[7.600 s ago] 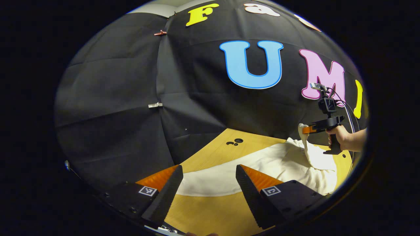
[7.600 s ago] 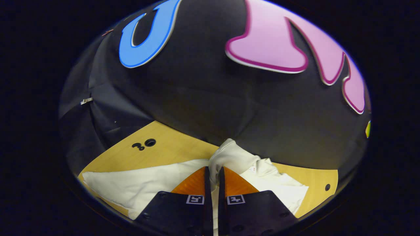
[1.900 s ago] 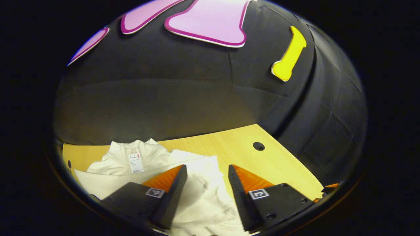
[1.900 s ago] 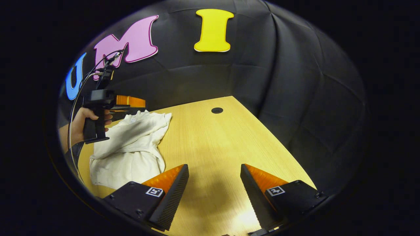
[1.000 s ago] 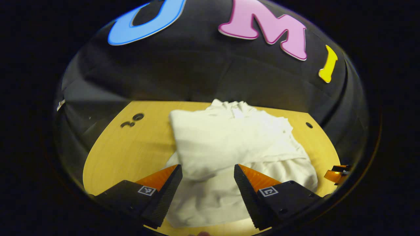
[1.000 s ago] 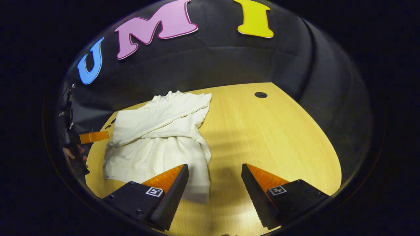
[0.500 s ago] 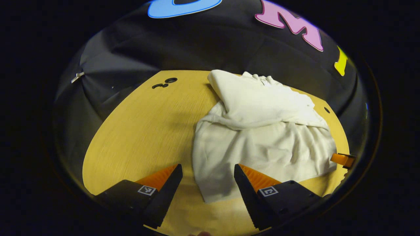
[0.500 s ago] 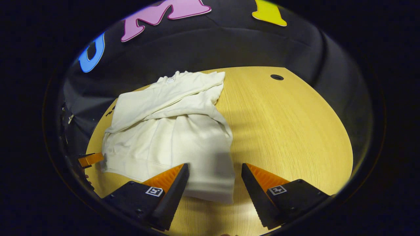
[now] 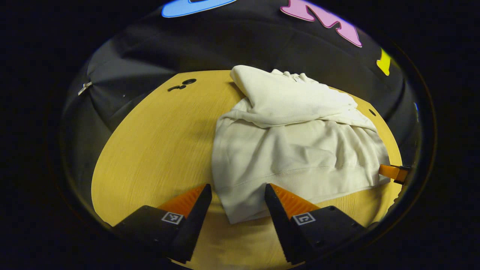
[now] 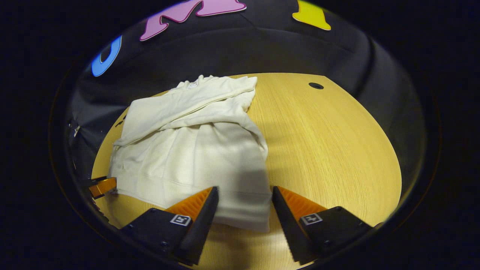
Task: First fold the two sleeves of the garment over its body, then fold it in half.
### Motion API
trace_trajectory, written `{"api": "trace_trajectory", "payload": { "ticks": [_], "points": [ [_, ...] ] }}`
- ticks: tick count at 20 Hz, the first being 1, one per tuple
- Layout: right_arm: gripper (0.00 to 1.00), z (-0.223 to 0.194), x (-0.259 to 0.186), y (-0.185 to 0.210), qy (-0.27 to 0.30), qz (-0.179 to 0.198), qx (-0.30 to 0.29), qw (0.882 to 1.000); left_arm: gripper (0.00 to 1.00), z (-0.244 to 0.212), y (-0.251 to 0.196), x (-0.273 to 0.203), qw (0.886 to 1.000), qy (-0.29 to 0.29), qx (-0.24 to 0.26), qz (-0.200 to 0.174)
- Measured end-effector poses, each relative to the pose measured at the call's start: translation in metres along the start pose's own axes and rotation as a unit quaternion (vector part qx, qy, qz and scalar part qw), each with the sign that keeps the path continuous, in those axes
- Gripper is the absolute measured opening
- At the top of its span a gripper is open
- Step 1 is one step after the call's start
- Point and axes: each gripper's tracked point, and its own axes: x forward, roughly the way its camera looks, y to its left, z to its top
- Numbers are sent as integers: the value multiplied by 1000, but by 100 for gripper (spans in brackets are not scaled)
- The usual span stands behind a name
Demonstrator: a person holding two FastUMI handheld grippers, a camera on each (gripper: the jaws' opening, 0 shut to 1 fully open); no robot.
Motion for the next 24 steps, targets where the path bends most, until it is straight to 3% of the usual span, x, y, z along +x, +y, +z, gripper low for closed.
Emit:
{"api": "trace_trajectory", "payload": {
  "ticks": [1, 2, 6, 8, 10, 16, 24],
  "points": [
    [80, -2, 0, 1, -1, -3, -4, 1000, 84, 0, -5, 0, 1000, -2, 7, -4],
    [43, -1, -2, 5, -5, -1, -3, 1000, 70, 0, -11, 3, 1000, -3, 11, -10],
    [13, -3, -1, 17, 1, 16, -14, 1000, 22, 1, -23, 0, 999, 0, 34, -10],
    [10, -4, -4, 19, 8, 38, -24, 999, 11, 3, -26, -1, 999, -2, 43, -6],
    [7, -3, -2, 18, 16, 50, -14, 999, 7, 4, -29, 0, 999, 0, 47, -12],
    [6, 22, -11, 17, -1, 53, -17, 998, 6, 20, -29, -15, 999, -5, 21, -27],
    [6, 114, -21, 40, -67, 84, -25, 994, 6, 115, -45, -47, 995, -81, 15, -57]
  ]
}}
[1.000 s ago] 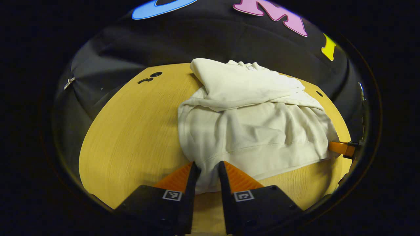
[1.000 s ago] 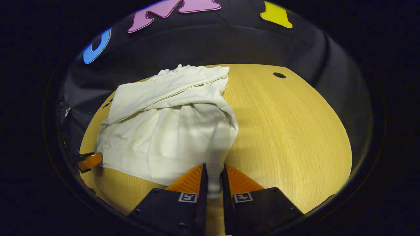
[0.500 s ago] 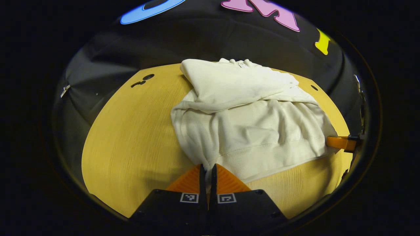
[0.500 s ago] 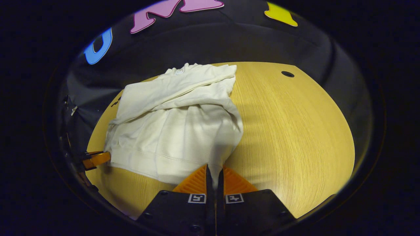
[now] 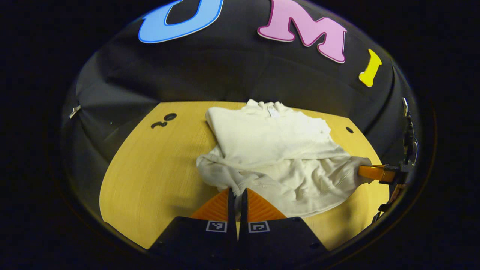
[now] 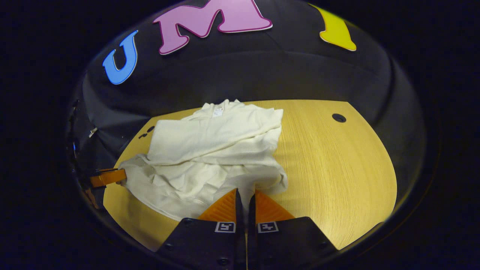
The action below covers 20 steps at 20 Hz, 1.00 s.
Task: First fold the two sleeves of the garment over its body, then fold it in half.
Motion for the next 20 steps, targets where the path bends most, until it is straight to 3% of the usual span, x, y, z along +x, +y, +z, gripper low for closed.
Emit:
{"api": "trace_trajectory", "payload": {
  "ticks": [6, 7, 8, 12, 13, 14, 20],
  "points": [
    [6, 94, 27, 1, -64, 6, 4, 998, 6, 89, -6, 7, 998, -56, 11, -17],
    [6, 106, 31, 2, -72, 7, 2, 997, 1, 103, -6, 11, 998, -63, 12, -17],
    [6, 120, 35, 3, -81, 8, 0, 997, 6, 118, -9, 20, 997, -70, 12, -18],
    [6, 171, 70, 5, -109, 9, -2, 994, 6, 176, -6, 52, 995, -93, 13, -17],
    [6, 182, 79, 3, -114, 7, 2, 993, 11, 189, -4, 61, 995, -99, 10, -19],
    [6, 192, 90, 2, -119, 5, 7, 993, 6, 200, -2, 71, 995, -101, 3, -21],
    [6, 229, 159, -19, -129, -28, 21, 991, 6, 228, 35, 152, 995, -89, -48, -13]
  ]
}}
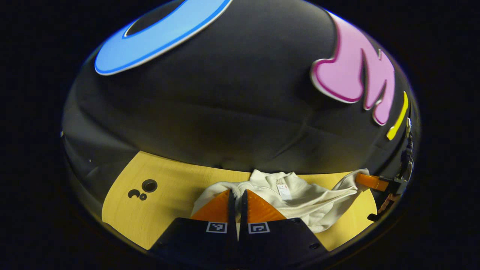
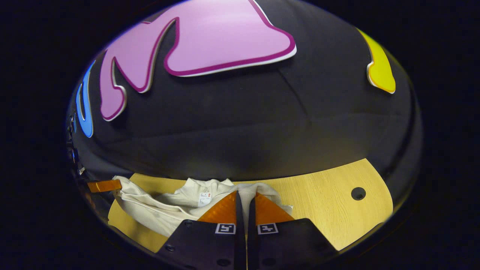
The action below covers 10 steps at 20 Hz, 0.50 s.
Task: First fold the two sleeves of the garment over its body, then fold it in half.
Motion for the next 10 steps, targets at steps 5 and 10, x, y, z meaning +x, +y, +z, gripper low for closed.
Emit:
{"api": "trace_trajectory", "payload": {
  "ticks": [5, 10],
  "points": [
    [6, -12, 51, -7, -6, -29, -22, 999, 6, -8, 9, 72, 1000, -11, -18, 3],
    [18, -37, 72, -5, 7, -28, -11, 1000, 17, -5, 18, 95, 997, -31, 48, 46]
  ]
}}
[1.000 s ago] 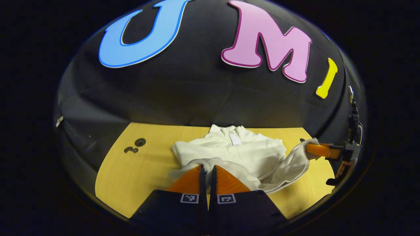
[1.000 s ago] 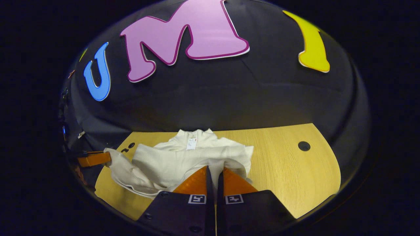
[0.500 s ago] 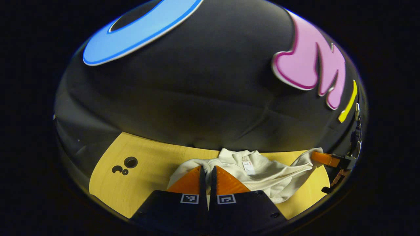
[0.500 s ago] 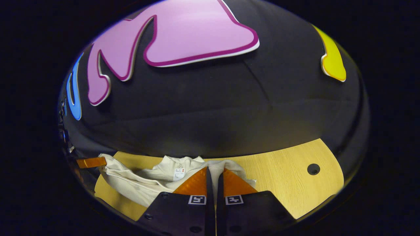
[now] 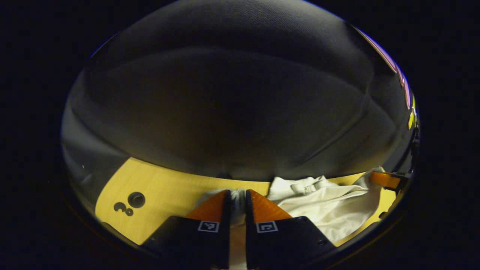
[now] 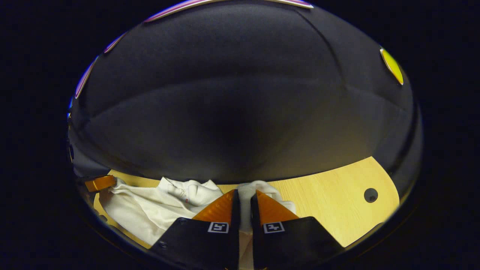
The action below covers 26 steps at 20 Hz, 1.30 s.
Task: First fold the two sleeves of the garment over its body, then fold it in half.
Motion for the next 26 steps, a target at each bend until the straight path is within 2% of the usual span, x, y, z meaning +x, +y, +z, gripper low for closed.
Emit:
{"api": "trace_trajectory", "payload": {
  "ticks": [1, 2, 3, 4, 5, 6, 8, 14, 17, 21, 26],
  "points": [
    [20, -2, -3, 4, 0, 11, 0, 1000, 28, -1, -2, -3, 1000, 6, 6, -1],
    [31, 0, -9, 6, -8, 16, -6, 1000, 33, -5, -1, -9, 1000, 13, 14, 6],
    [41, 2, -15, 6, -18, 15, -13, 1000, 24, -5, -1, -14, 1000, 10, 20, 11],
    [61, 5, -22, 4, -28, 10, -16, 999, 39, 0, -5, -23, 1000, 2, 24, 6],
    [69, 4, -32, 3, -35, 8, -14, 999, 54, 5, -10, -32, 1000, -7, 28, 2],
    [96, 4, -45, 6, -38, 11, -7, 999, 69, 9, -12, -44, 999, -15, 34, 2],
    [99, 5, -60, 5, -38, 9, -3, 999, 100, 20, -18, -66, 999, -32, 42, -4],
    [99, 26, -133, -6, -67, -23, -20, 997, 100, 62, -27, -154, 993, -94, 63, -19],
    [99, 34, -182, -7, -80, -28, -14, 996, 100, 81, -23, -209, 989, -134, 55, -9],
    [99, 42, -254, -12, -92, -34, 6, 995, 100, 86, -19, -290, 985, -166, 47, -16],
    [98, 59, -355, -16, -140, -54, 4, 989, 100, 80, -14, -378, 978, -194, 76, -25]
  ]
}}
